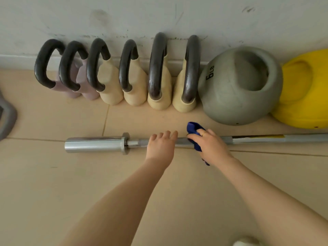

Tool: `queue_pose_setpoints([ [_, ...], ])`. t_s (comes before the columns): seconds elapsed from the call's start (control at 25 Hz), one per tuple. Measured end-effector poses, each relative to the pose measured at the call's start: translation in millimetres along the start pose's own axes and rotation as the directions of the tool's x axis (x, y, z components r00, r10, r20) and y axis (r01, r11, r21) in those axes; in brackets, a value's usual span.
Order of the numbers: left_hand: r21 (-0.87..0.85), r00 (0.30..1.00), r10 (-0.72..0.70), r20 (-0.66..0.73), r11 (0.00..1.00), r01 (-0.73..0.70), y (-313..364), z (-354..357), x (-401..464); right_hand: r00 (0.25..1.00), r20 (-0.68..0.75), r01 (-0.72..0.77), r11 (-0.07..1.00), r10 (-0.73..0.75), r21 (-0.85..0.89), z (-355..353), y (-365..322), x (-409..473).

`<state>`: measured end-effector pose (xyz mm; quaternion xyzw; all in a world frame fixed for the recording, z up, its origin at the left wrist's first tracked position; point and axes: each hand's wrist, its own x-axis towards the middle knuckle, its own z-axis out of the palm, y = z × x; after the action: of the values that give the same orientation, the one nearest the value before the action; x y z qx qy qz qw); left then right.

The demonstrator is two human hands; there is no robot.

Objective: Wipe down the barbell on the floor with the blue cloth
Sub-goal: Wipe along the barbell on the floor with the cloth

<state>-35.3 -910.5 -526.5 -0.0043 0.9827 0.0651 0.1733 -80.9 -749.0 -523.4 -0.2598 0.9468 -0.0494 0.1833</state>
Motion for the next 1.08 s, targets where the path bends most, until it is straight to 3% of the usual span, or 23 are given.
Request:
queue_pose_setpoints([
  [0.08, -0.040, 0.997, -0.051, 0.065, 0.998, 0.054, 10, 2, 5, 0.980, -0.035, -0.199, 0.980, 0.198, -0.023, -6, 48, -8],
  [0.16, -0.029, 0.993, -0.093, 0.077, 0.995, 0.096, 12, 3, 5, 0.895, -0.084, -0.444, 0.893, 0.438, -0.072, -7, 76, -22],
  [0.24, -0.003, 0.992, -0.107, 0.066, 0.994, 0.107, 13, 2, 5, 0.912, -0.053, -0.408, 0.912, 0.406, -0.036, 1, 65, -22],
  [0.36, 0.008, 0.990, -0.118, 0.075, 0.993, 0.118, 18, 1, 4, 0.992, -0.031, -0.121, 0.987, 0.125, 0.110, 8, 37, -24],
  [0.44, 0.008, 0.988, -0.128, 0.081, 0.992, 0.128, 18, 1, 3, 0.998, -0.039, -0.038, 0.978, 0.047, 0.206, -3, 52, -27],
  [0.6, 0.020, 0.986, -0.140, 0.089, 0.990, 0.139, 19, -2, 2, 0.968, -0.052, -0.247, 0.969, 0.245, -0.020, -2, 61, -37],
  [0.64, 0.018, 0.985, -0.143, 0.096, 0.990, 0.142, 19, -3, 1, 0.971, -0.031, -0.236, 0.972, 0.237, 0.012, -1, 45, -35],
  [0.76, 0.028, 0.983, -0.142, 0.114, 0.990, 0.140, 21, -4, -2, 0.999, 0.040, -0.016, 0.981, 0.009, 0.193, -4, 26, -30],
  [0.8, 0.029, 0.984, -0.139, 0.110, 0.990, 0.136, 20, -5, -3, 0.998, 0.053, -0.027, 0.973, 0.015, 0.230, -10, 38, -28],
  [0.88, 0.034, 0.986, -0.123, 0.112, 0.992, 0.120, 15, -7, -5, 0.971, 0.002, -0.238, 0.967, 0.239, 0.090, -15, 67, -31],
  [0.96, 0.039, 0.988, -0.089, 0.124, 0.996, 0.085, 9, -7, -8, 0.884, -0.037, -0.467, 0.877, 0.466, -0.113, -12, 79, -46],
  [1.0, 0.041, 0.989, -0.078, 0.124, 0.996, 0.074, 8, -6, -10, 0.878, -0.010, -0.476, 0.869, 0.479, -0.134, -9, 70, -49],
  [1.08, 0.050, 0.989, -0.074, 0.128, 0.996, 0.068, 7, -4, -12, 0.933, 0.037, -0.358, 0.934, 0.358, -0.018, -4, 36, -45],
])
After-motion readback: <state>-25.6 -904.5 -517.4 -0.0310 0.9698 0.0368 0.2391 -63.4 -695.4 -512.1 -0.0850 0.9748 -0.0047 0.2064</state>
